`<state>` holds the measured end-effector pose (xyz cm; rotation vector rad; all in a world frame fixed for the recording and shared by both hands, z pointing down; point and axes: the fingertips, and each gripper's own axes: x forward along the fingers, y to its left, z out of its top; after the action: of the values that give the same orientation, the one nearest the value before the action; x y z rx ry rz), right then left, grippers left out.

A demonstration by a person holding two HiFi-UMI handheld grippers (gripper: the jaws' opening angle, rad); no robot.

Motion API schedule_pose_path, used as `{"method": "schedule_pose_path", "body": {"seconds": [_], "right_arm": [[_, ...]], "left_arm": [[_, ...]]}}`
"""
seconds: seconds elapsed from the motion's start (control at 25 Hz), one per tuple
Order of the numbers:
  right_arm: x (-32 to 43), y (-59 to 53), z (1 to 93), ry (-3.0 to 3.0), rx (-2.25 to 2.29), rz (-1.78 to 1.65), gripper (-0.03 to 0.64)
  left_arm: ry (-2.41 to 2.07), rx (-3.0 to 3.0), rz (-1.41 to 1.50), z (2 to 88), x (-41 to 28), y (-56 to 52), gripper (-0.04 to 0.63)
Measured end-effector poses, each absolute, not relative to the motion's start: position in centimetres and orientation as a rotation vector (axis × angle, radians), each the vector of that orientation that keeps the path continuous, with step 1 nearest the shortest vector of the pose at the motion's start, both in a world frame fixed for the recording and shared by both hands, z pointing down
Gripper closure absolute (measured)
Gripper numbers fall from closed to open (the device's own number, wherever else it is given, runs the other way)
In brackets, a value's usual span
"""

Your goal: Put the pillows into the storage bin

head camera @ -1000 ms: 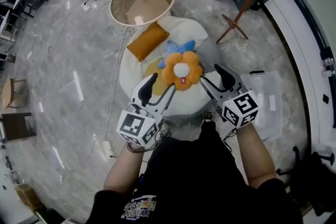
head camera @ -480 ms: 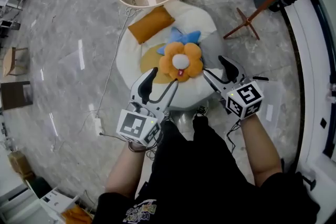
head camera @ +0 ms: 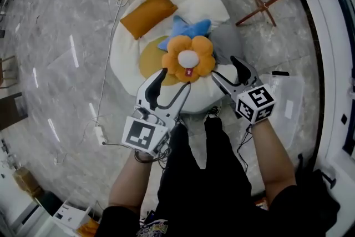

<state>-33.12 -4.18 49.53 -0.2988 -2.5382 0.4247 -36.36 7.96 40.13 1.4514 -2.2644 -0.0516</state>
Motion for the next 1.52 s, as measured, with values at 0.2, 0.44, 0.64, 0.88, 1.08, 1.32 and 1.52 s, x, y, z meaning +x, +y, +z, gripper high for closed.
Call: {"method": "schedule_pose_path", "body": {"seconds": [0.2,0.44,0.64,0.88,1.08,1.32,1.52], "right_arm": [[-34.5,-4.5,57.4,-2.489,-0.237,0.446,0.232],[-36.5,-5.7,68.6,-2.425,-0.205,0.435,0.206],[-37.8,-6.7,78.0,-2.366,-0.161,0.428,0.189],[-38.7,-7.0,85.4,-2.309,-0.143,0.423,0.181],[-39.0,-6.7,89.8,-2.261,-0.114,0.427,0.252],[-38.8,-5.8,88.2,-2.263,-0.098,0.411,0.420],[-38.1,-3.8,83.1,-2.291,-0.122,0.351,0.483]], "left_arm": [[-2.222,1.455,-0.065,46.9,-37.5,7.8,0.337],[-2.168,1.446,-0.047,55.7,-38.0,6.9,0.333],[-2.133,1.413,-0.070,62.7,-37.7,7.2,0.331],[-2.107,1.380,-0.079,68.0,-37.2,8.0,0.331],[-2.101,1.371,-0.093,70.7,-37.0,8.6,0.331],[-2.089,1.374,-0.094,70.0,-36.6,9.2,0.331],[-2.089,1.400,-0.096,66.1,-36.5,9.7,0.331]]}}
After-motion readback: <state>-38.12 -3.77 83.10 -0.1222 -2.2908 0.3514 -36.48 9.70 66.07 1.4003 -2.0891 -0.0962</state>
